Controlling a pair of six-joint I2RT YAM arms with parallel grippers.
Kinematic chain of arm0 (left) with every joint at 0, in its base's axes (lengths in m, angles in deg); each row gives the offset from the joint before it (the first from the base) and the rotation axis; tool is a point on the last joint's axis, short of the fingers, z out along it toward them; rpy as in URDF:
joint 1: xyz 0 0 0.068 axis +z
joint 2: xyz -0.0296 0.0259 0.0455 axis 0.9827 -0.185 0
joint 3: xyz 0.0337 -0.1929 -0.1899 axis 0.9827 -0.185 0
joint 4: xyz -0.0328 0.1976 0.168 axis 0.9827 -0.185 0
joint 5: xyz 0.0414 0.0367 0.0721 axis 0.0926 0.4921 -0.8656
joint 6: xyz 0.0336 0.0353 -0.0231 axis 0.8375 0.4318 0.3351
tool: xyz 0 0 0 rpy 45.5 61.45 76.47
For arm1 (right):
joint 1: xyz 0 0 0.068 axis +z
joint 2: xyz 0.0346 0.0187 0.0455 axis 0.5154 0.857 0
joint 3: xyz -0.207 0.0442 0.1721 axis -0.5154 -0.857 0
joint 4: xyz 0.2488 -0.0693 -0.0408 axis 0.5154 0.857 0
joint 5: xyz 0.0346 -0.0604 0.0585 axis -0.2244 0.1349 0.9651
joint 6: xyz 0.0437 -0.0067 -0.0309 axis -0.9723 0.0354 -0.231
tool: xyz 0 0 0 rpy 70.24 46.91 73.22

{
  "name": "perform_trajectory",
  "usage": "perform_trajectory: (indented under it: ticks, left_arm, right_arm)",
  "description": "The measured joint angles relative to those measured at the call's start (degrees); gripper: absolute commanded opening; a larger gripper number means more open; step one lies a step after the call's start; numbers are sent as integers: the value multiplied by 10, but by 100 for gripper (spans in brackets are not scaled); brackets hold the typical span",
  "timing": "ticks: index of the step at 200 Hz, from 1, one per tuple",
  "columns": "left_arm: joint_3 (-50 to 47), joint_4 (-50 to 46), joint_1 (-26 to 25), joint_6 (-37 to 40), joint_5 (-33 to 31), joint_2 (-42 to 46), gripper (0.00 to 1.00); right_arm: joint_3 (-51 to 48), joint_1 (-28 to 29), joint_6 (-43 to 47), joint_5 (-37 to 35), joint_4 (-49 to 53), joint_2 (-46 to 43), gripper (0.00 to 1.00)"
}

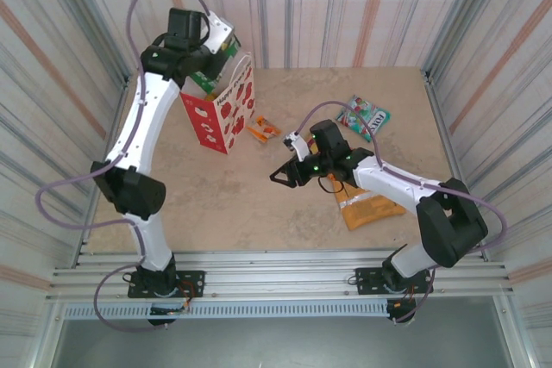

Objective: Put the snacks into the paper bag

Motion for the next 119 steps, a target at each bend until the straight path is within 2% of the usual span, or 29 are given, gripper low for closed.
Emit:
perform_trajectory:
  ticks: [51, 119]
  left_arm:
    - [144, -110, 3, -21, -12, -103, 8]
    - [153, -173, 3, -36, -28, -160, 9]
  right_arm:
    - [2, 0, 0, -1, 6, 17, 59]
    - [3, 0, 0, -1, 6, 33, 59]
